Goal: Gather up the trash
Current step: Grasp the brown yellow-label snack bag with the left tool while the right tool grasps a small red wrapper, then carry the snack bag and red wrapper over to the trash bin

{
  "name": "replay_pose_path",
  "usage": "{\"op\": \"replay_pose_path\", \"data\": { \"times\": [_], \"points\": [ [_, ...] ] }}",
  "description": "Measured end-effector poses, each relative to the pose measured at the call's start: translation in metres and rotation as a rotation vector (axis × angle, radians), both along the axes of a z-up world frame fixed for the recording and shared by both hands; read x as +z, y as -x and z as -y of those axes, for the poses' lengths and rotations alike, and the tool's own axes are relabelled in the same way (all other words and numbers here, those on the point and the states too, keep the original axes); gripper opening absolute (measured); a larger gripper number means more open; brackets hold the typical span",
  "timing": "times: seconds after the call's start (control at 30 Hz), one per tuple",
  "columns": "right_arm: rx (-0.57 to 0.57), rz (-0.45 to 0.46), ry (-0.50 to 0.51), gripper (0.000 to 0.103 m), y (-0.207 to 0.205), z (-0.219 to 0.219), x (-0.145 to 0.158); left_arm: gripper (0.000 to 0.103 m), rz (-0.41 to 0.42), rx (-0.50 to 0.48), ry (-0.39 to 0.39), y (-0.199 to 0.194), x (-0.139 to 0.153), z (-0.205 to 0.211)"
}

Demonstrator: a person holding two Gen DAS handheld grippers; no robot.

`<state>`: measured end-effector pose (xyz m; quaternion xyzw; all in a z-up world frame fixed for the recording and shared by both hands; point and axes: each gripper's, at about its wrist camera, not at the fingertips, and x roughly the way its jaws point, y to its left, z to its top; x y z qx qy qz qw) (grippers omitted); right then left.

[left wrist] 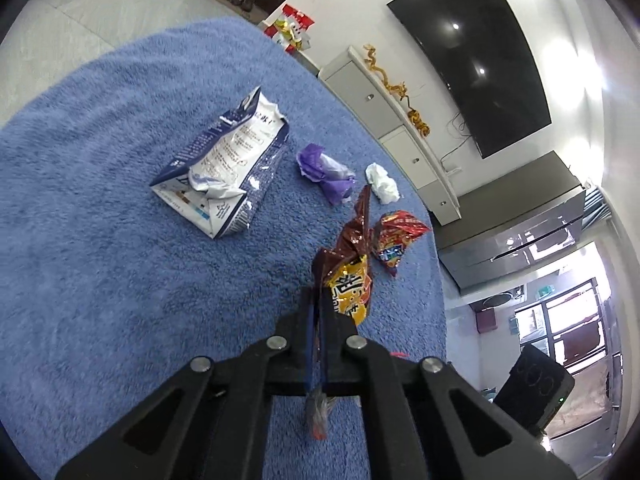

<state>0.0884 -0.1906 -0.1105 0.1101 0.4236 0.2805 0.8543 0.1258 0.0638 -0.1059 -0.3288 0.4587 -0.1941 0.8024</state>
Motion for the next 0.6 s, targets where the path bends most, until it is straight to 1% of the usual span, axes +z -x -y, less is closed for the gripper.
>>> {"op": "replay_pose_path", "data": {
  "times": [0.37, 0.6],
  "points": [
    [-0.057, 0.090, 0.015, 0.002, 0.037, 0.013, 0.034, 0.001, 0.071, 0.002, 0.010, 0.030, 0.025, -0.018],
    [-0.117, 0.154, 0.019, 0.002, 0.057, 0.031, 0.056, 0.001, 0.108, -0.013, 0.019, 0.046, 0.041, -0.017]
  ]
}}
